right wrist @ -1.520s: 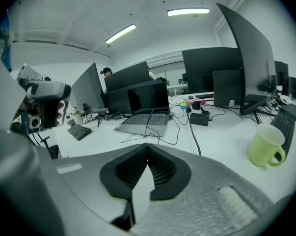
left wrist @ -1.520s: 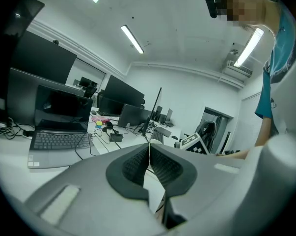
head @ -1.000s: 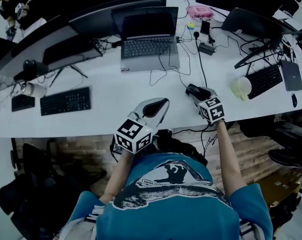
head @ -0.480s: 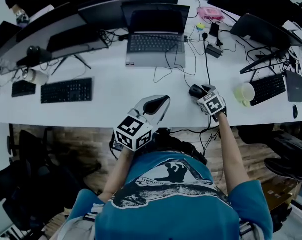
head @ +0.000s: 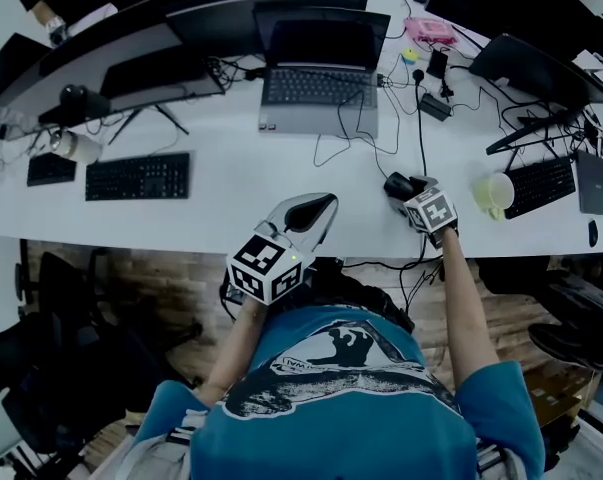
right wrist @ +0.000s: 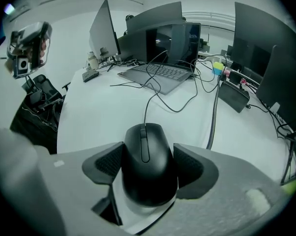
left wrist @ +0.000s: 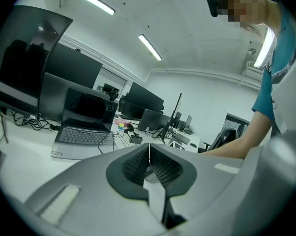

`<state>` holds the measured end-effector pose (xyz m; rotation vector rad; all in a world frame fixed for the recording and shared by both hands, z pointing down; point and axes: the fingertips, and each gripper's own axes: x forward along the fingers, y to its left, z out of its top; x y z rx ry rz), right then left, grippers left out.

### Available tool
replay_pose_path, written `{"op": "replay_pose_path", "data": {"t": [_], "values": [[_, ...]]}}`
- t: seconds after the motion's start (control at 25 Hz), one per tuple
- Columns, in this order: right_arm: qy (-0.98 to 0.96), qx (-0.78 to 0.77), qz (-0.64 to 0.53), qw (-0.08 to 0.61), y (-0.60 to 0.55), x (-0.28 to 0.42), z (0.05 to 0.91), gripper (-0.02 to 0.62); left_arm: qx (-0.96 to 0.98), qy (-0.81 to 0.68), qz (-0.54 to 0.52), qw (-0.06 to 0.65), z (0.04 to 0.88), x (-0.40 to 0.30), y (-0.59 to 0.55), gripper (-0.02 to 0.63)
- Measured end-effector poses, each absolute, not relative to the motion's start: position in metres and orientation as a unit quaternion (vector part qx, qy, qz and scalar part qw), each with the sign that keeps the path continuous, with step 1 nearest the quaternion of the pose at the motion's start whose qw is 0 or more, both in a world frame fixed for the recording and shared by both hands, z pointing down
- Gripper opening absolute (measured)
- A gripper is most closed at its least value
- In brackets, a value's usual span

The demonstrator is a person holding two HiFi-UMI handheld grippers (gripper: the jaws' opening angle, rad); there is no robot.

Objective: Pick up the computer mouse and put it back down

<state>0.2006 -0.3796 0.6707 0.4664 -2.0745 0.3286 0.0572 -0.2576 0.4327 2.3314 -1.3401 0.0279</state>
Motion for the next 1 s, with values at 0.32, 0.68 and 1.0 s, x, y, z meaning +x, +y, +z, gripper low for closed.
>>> {"op": "replay_pose_path", "data": {"t": [0.32, 0.68, 1.0], "values": [[-0.862, 0.231, 0.162, 0.420, -0.377, 0.189, 0.646, 0.316, 0.845, -0.485, 0.014, 0.226, 0.434, 0.045, -0.252, 0.017], [-0.890, 0.299, 0.152, 0.307, -0.357, 0.150, 0.571, 0.314, 0.856, -0.464, 0.026, 0.225, 0.430, 0.026, -0.243, 0.017], [-0.895, 0.347, 0.162, 0.229, -0.319, 0.113, 0.511, 0.314, 0.871, -0.436, 0.038, 0.225, 0.428, 0.002, -0.229, 0.017]]}}
